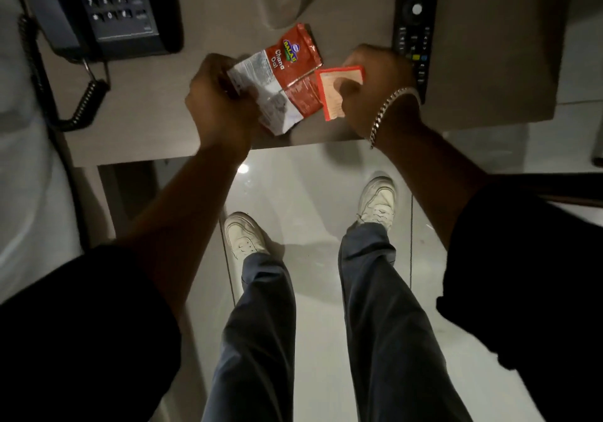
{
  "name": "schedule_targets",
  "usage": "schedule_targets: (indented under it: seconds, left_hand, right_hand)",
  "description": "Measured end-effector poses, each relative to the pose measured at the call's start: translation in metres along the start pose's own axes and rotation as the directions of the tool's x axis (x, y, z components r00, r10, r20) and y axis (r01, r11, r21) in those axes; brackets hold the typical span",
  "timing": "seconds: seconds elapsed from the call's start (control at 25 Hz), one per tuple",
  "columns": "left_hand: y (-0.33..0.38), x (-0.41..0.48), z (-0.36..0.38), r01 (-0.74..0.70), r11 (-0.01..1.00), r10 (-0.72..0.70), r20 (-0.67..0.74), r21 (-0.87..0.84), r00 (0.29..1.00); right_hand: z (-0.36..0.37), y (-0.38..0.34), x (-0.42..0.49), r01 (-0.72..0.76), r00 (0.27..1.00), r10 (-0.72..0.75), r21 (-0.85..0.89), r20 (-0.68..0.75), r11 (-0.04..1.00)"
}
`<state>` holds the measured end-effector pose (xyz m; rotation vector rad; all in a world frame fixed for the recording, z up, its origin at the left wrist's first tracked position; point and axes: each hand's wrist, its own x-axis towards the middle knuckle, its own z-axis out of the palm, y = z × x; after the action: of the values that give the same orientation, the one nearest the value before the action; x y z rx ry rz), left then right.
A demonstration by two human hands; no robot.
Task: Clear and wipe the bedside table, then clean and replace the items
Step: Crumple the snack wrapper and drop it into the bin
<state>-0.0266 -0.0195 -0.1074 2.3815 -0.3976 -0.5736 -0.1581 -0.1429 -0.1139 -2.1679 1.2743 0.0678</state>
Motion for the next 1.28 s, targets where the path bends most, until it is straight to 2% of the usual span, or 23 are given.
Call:
schedule_targets:
  seconds: [0.08, 0.16, 0.24, 0.28, 0.36, 0.44, 0.48, 0.56, 0.64, 0.72, 0.84, 0.92, 1.0, 1.08, 1.2, 1.28]
  left_hand:
    - [0.011, -0.026, 0.000, 0.055, 0.979, -0.025, 0.153, -0.194, 0.988]
    - [0.023, -0.057, 0.007, 0.095, 0.948, -0.007, 0.278, -0.305, 0.961]
    - [0.037, -0.089, 0.024, 0.090, 0.953, 0.019, 0.352, -0.290, 0.936]
    - [0.045, -0.107, 0.037, 0.084, 0.960, 0.030, 0.398, -0.266, 0.917]
    - [0.057, -0.142, 0.068, 0.055, 0.980, 0.053, 0.516, -0.192, 0.855]
    - [0.072, -0.186, 0.111, -0.043, 0.989, 0.125, 0.641, -0.142, 0.757]
    - [0.080, -0.208, 0.132, -0.088, 0.986, 0.164, 0.685, -0.145, 0.710]
    - [0.093, -0.246, 0.168, -0.154, 0.976, 0.218, 0.735, -0.155, 0.642]
    - [0.103, -0.290, 0.209, -0.246, 0.957, 0.269, 0.789, -0.154, 0.553]
    - [0.106, -0.323, 0.244, -0.269, 0.953, 0.263, 0.817, -0.138, 0.513]
    - [0.100, -0.353, 0.291, -0.242, 0.967, 0.191, 0.842, -0.074, 0.505]
    - [0.096, -0.362, 0.309, -0.229, 0.973, 0.139, 0.877, -0.034, 0.461]
    - [0.093, -0.364, 0.313, -0.238, 0.971, 0.108, 0.899, -0.004, 0.425]
    - [0.091, -0.356, 0.305, -0.236, 0.972, 0.119, 0.886, -0.012, 0.447]
    - [0.092, -0.327, 0.279, -0.199, 0.980, 0.121, 0.855, -0.021, 0.505]
    - [0.094, -0.297, 0.257, -0.180, 0.984, 0.110, 0.830, -0.011, 0.547]
  right_hand:
    - [-0.012, 0.021, -0.026, -0.172, 0.968, 0.213, 0.261, -0.134, 0.950]
    - [-0.027, 0.052, -0.060, -0.326, 0.887, 0.440, 0.488, -0.139, 0.810]
    - [-0.042, 0.092, -0.098, -0.446, 0.768, 0.639, 0.672, -0.053, 0.592]
    - [-0.049, 0.113, -0.118, -0.466, 0.691, 0.723, 0.772, 0.013, 0.431]
    - [-0.064, 0.154, -0.161, -0.381, 0.554, 0.820, 0.919, 0.139, 0.102]
    - [-0.075, 0.198, -0.208, -0.241, 0.395, 0.899, 0.966, 0.190, -0.099]
    - [-0.079, 0.218, -0.230, -0.161, 0.309, 0.929, 0.974, 0.203, -0.160]
    - [-0.082, 0.250, -0.260, -0.024, 0.174, 0.961, 0.977, 0.215, -0.214]
    - [-0.083, 0.288, -0.288, 0.052, 0.045, 0.975, 0.974, 0.216, -0.218]
    - [-0.078, 0.321, -0.304, 0.100, -0.018, 0.974, 0.970, 0.225, -0.222]
    - [-0.064, 0.366, -0.318, 0.151, -0.072, 0.959, 0.953, 0.276, -0.263]
    - [-0.054, 0.382, -0.328, 0.121, -0.096, 0.937, 0.938, 0.336, -0.324]
    - [-0.045, 0.387, -0.338, 0.047, -0.122, 0.919, 0.927, 0.375, -0.372]
    - [-0.040, 0.379, -0.343, -0.074, -0.125, 0.926, 0.928, 0.356, -0.366]
    - [-0.042, 0.347, -0.324, -0.217, -0.012, 0.968, 0.944, 0.252, -0.249]
    - [-0.048, 0.317, -0.294, -0.323, 0.129, 0.975, 0.938, 0.179, -0.129]
